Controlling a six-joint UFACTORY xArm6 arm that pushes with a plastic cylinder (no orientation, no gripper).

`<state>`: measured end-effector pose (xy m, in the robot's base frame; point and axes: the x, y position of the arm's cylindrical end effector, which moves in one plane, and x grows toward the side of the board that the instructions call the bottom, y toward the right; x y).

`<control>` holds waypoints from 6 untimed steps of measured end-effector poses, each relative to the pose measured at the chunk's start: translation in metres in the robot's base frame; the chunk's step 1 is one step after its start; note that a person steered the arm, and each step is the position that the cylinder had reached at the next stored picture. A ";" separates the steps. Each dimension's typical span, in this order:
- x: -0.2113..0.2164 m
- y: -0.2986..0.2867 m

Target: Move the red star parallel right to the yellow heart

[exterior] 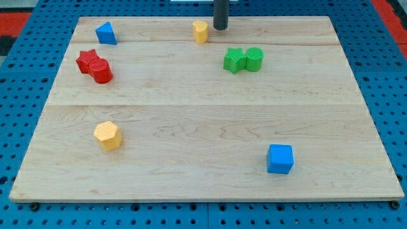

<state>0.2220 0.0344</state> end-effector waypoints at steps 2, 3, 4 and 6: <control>0.000 0.013; 0.009 0.017; 0.015 0.022; 0.114 -0.078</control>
<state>0.3359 -0.0438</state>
